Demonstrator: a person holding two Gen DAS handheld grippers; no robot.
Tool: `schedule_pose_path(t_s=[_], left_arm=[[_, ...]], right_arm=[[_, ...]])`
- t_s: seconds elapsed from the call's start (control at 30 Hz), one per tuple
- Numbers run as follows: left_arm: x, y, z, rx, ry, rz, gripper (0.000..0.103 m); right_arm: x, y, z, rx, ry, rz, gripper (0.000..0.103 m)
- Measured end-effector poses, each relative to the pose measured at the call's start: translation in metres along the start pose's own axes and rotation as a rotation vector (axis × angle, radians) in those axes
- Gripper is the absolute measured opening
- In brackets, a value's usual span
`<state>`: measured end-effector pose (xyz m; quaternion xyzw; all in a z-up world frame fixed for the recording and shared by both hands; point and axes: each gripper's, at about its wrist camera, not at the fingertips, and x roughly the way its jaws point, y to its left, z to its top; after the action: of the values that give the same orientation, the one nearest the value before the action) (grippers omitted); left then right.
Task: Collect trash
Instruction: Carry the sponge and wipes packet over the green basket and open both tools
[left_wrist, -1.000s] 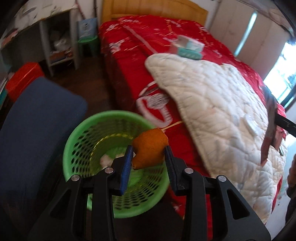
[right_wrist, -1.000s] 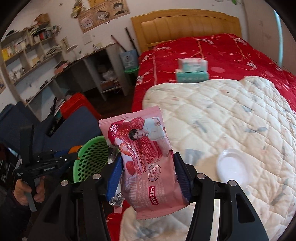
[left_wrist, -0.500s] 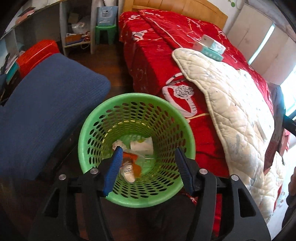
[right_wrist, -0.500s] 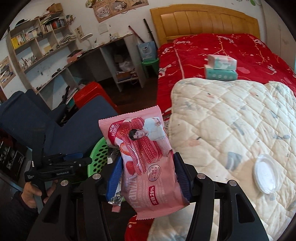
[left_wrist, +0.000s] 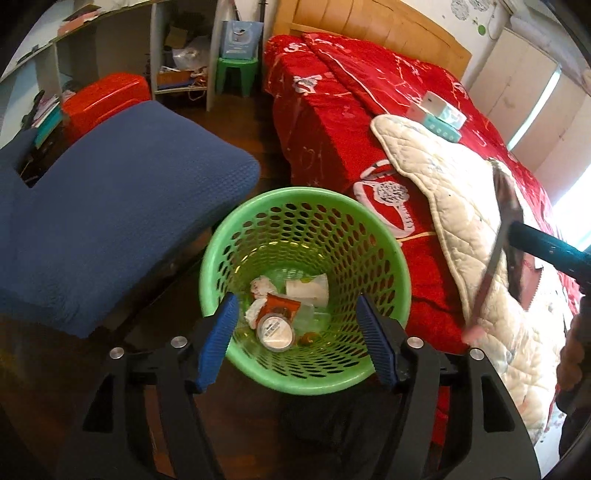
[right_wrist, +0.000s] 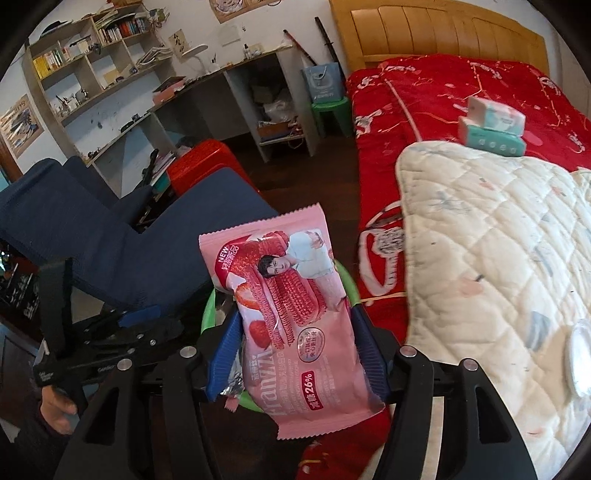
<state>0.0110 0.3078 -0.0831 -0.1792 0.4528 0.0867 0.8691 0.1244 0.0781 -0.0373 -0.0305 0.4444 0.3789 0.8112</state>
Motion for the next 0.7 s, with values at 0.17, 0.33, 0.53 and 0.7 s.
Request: schedule_pose_path(t_s=[0.17,0.33,0.53,0.7], left_arm=[[-0.006,0.014,-0.006,-0.039,-0.01,0.005,0.068],[-0.005,0.02,-0.009,-0.058,-0.009,0.001,0.069],[-0.002,0.019,-0.012,-0.068,-0.003,-0.004,0.07],[0.002,0.012,-0.013,-0.057,0.01,-0.007,0.07]], right_arm=[[0.02,0.012,0.002,0.01,0.028,0.019,0.06],[0.035,0.022,0.002,0.015,0.05,0.031,0.069],[0.035,0.02,-0.004,0.03,0.045,0.037,0.08],[0.019,0.005,-0.011,0.05,0.027,0.009,0.084]])
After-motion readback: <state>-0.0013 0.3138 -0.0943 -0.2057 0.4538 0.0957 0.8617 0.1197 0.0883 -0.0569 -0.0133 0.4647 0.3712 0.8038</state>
